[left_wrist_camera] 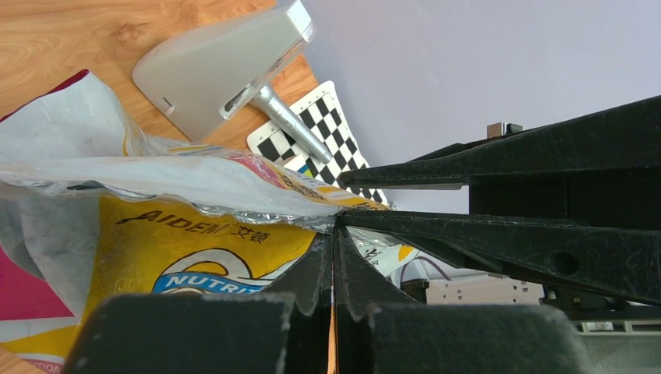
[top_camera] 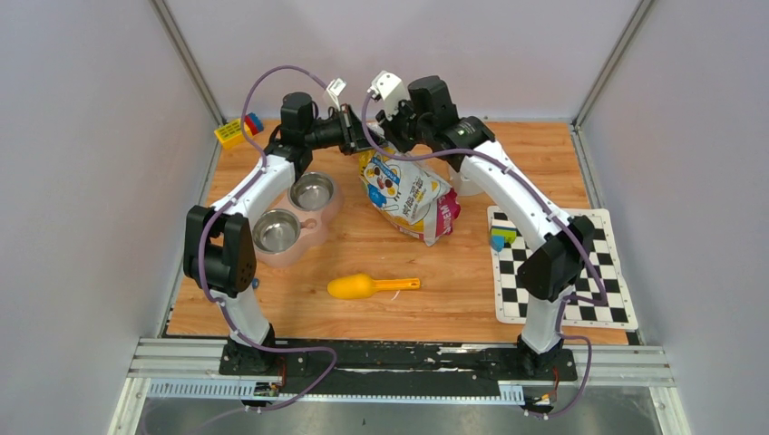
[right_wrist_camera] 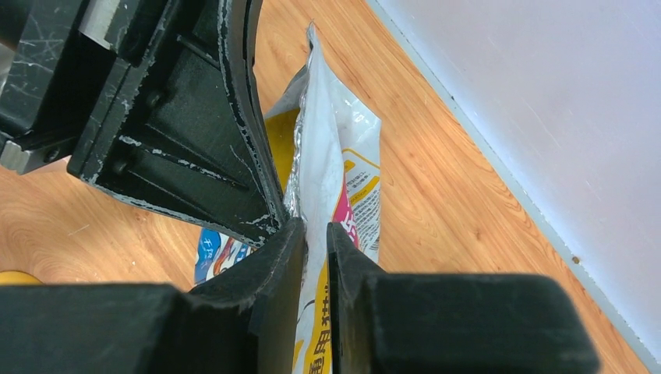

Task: Serve the pet food
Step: Open the pet food bag at the center of the board.

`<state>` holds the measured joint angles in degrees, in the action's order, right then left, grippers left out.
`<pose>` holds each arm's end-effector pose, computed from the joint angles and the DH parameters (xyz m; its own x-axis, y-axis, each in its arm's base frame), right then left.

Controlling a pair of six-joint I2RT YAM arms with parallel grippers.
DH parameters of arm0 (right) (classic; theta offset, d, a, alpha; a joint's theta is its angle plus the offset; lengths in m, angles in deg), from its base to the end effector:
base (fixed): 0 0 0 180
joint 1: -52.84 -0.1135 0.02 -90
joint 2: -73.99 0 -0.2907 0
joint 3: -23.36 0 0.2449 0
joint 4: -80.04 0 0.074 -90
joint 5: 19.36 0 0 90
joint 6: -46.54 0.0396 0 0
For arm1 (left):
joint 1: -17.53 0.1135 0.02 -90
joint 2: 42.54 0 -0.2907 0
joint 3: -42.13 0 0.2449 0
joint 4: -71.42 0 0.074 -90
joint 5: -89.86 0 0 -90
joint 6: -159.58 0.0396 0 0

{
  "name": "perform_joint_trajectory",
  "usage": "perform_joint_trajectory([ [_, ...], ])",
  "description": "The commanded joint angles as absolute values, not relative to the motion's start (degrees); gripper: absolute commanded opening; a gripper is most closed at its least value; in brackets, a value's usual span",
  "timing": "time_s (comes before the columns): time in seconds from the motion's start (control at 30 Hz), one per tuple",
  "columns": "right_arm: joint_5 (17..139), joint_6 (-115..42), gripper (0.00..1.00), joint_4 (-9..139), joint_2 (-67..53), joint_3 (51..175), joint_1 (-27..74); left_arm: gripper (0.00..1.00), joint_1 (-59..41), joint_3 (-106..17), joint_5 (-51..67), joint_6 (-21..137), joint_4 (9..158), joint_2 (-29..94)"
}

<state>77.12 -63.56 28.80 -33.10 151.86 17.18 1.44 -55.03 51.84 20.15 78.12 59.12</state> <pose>0.3482 0.2553 0.4244 -0.1531 -0.5301 -0.8340 -0.7576 0.6049 -0.2454 0.3943 -0.1462 0.3599 -0.8151 -0.2518 -0.5218 0.4522 0.2865 -0.8447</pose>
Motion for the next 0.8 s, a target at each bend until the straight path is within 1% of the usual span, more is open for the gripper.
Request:
perform_joint_trajectory([
  [0.0, 76.01, -64.91, 0.19, 30.22, -34.74, 154.13, 16.39, 0.0, 1.27, -55.14, 52.07, 19.95, 75.55, 55.79],
  [0.77, 74.91, -65.85, 0.18, 31.63, -36.84, 155.19, 14.96, 0.0, 1.27, -54.75, 52.32, 19.49, 74.79, 55.62],
])
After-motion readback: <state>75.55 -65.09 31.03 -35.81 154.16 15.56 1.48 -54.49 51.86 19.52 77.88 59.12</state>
